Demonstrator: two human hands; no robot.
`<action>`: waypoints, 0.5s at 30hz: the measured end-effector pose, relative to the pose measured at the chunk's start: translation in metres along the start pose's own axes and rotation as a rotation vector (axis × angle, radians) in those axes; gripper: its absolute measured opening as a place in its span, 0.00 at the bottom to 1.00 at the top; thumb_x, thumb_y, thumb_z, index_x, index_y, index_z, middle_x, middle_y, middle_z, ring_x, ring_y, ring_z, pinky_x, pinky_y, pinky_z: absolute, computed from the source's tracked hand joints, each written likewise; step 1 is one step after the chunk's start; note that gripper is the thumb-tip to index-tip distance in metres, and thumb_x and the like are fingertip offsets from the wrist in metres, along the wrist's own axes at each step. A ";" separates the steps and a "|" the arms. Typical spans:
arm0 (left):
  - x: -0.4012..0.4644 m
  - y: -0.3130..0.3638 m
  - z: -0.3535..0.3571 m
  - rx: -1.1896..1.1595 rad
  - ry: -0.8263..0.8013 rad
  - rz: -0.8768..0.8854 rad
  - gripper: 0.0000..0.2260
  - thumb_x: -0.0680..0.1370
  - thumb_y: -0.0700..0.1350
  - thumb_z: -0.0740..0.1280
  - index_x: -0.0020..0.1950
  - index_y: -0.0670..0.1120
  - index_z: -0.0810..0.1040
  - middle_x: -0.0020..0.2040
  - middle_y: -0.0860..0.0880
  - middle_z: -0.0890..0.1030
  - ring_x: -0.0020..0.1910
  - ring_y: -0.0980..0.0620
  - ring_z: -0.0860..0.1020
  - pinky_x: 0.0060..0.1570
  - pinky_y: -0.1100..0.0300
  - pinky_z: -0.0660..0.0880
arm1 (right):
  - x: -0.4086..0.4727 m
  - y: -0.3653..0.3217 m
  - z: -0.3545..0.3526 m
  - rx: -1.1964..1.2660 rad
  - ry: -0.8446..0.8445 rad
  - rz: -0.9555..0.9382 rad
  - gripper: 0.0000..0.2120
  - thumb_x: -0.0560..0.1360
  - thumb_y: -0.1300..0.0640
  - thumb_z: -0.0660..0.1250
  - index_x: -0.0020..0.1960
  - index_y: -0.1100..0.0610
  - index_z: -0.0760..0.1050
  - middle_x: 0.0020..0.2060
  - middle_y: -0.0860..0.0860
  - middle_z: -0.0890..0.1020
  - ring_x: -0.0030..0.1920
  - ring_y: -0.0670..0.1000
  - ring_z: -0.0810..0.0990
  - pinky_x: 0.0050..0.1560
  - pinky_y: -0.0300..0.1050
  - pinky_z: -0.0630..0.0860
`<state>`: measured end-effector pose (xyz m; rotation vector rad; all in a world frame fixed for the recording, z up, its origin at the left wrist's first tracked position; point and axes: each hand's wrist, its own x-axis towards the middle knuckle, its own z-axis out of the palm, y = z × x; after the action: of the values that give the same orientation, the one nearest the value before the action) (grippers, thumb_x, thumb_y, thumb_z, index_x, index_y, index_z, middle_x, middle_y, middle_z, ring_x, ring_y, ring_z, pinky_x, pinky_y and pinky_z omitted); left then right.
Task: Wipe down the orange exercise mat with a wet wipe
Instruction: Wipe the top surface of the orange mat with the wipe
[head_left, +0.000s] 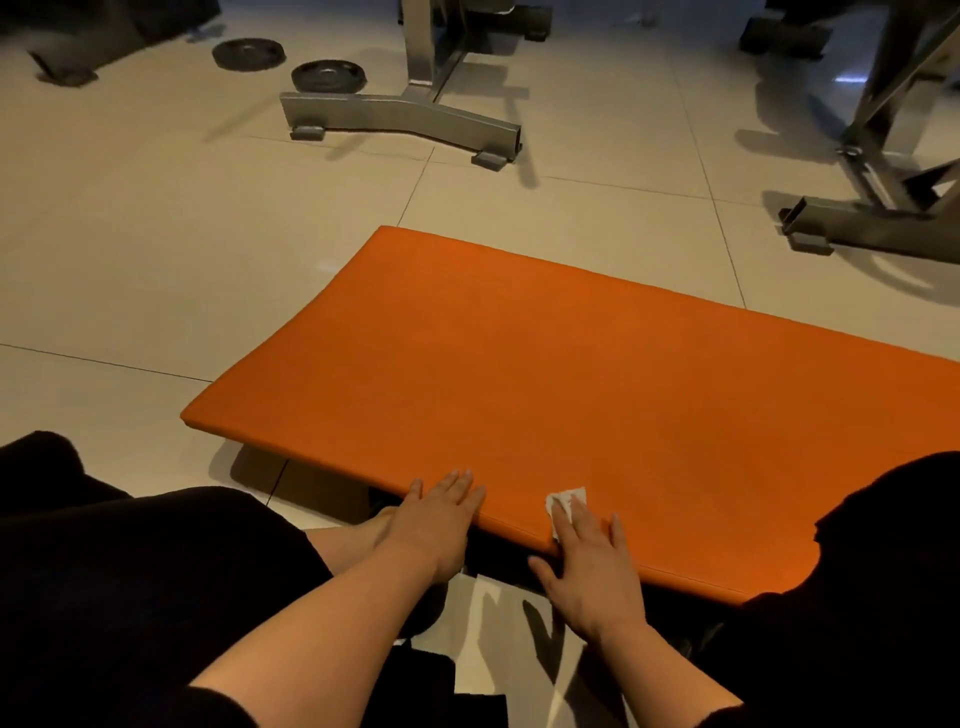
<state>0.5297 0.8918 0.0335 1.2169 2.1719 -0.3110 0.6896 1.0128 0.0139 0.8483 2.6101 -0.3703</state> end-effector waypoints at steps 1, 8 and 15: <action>-0.001 0.000 0.001 -0.006 0.010 -0.003 0.34 0.81 0.45 0.61 0.79 0.50 0.41 0.79 0.50 0.39 0.78 0.50 0.40 0.75 0.44 0.43 | -0.001 -0.006 -0.002 0.004 0.003 -0.010 0.37 0.79 0.35 0.52 0.80 0.51 0.43 0.79 0.51 0.46 0.78 0.49 0.43 0.76 0.52 0.34; -0.007 -0.015 -0.009 -0.091 0.062 -0.078 0.32 0.82 0.46 0.59 0.80 0.45 0.44 0.80 0.47 0.43 0.78 0.49 0.43 0.76 0.47 0.46 | 0.022 -0.069 -0.013 0.055 0.012 -0.305 0.35 0.80 0.43 0.56 0.80 0.51 0.44 0.79 0.51 0.48 0.78 0.49 0.44 0.73 0.50 0.30; -0.012 -0.027 0.000 -0.144 0.156 -0.104 0.30 0.81 0.40 0.56 0.80 0.45 0.46 0.80 0.47 0.44 0.78 0.50 0.44 0.76 0.47 0.45 | 0.028 -0.066 -0.007 0.062 0.009 -0.113 0.35 0.80 0.38 0.51 0.80 0.54 0.46 0.79 0.53 0.50 0.78 0.50 0.46 0.76 0.51 0.36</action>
<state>0.5116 0.8687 0.0379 1.0820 2.3519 -0.1024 0.6268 0.9783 0.0166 0.7254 2.6745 -0.4809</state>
